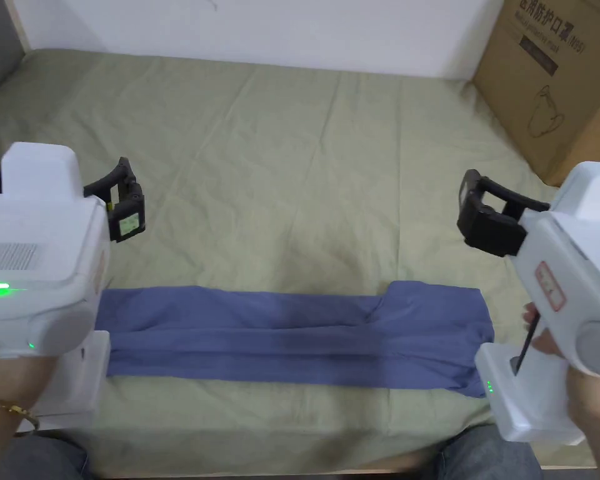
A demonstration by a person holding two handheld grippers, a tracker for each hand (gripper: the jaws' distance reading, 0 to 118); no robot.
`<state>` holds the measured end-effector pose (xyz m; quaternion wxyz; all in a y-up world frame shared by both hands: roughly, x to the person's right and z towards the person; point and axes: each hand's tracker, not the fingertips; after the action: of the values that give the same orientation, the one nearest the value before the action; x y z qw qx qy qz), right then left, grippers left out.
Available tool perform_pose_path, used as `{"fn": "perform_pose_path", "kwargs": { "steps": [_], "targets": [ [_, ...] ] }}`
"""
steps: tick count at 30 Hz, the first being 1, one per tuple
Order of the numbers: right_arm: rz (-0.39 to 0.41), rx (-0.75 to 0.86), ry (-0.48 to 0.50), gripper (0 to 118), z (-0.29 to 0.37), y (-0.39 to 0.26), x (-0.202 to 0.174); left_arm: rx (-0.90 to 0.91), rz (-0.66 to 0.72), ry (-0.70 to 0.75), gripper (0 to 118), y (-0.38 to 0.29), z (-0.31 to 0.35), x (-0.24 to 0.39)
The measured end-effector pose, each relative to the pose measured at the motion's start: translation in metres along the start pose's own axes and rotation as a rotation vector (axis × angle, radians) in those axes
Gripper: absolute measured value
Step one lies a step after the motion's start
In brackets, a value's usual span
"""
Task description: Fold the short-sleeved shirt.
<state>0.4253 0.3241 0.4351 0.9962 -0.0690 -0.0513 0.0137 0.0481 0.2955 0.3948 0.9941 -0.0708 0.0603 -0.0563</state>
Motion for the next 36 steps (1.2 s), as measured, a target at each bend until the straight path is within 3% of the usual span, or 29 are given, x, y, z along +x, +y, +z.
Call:
{"fn": "perform_pose_path", "kwargs": {
  "steps": [1,2,3,5,6,7,14,18,19,21,24,25,28,30,36],
  "targets": [
    [-0.016,-0.003,0.012,51,0.0,-0.003,-0.003,-0.003,0.004,-0.011,52,-0.002,0.0,0.003],
    [-0.029,-0.003,0.021,51,-0.005,-0.007,-0.001,-0.004,0.007,-0.017,52,-0.004,-0.001,0.005],
    [-0.029,-0.007,0.025,44,-0.006,-0.009,-0.004,-0.01,0.008,-0.024,47,-0.006,0.0,0.008],
    [-0.024,-0.011,0.031,13,-0.008,-0.013,-0.009,-0.023,0.017,-0.036,21,-0.009,-0.002,0.01],
    [-0.02,-0.009,0.03,3,-0.008,-0.015,-0.01,-0.029,0.027,-0.048,8,-0.011,-0.002,0.009],
    [-0.02,-0.013,0.044,2,-0.009,-0.016,-0.01,-0.035,0.034,-0.056,0,-0.012,-0.001,0.011],
    [-0.024,-0.038,0.065,0,-0.014,-0.019,-0.012,-0.062,0.027,-0.101,0,-0.019,-0.005,0.015],
    [-0.02,-0.042,0.071,0,-0.017,-0.016,-0.014,-0.118,0.114,-0.145,0,-0.013,-0.013,0.001],
    [-0.017,-0.047,0.07,0,-0.018,-0.016,-0.014,-0.162,0.162,-0.181,3,-0.013,-0.022,-0.012],
    [-0.009,-0.055,0.071,0,-0.022,-0.015,-0.013,-0.237,0.26,-0.221,23,-0.013,-0.036,-0.035],
    [-0.006,-0.071,0.067,0,-0.026,-0.016,-0.014,-0.421,0.41,-0.29,104,-0.016,-0.061,-0.075],
    [-0.003,-0.078,0.067,0,-0.028,-0.017,-0.015,-0.485,0.482,-0.344,118,-0.024,-0.071,-0.09],
    [0.006,-0.093,0.063,0,-0.03,-0.017,-0.024,-0.596,0.633,-0.433,118,-0.05,-0.089,-0.131],
    [0.012,-0.106,0.065,0,-0.032,-0.017,-0.03,-0.671,0.643,-0.473,118,-0.072,-0.1,-0.149],
    [0.028,-0.138,0.061,0,-0.038,-0.019,-0.043,-0.825,0.798,-0.438,118,-0.145,-0.116,-0.167]
  ]
}}
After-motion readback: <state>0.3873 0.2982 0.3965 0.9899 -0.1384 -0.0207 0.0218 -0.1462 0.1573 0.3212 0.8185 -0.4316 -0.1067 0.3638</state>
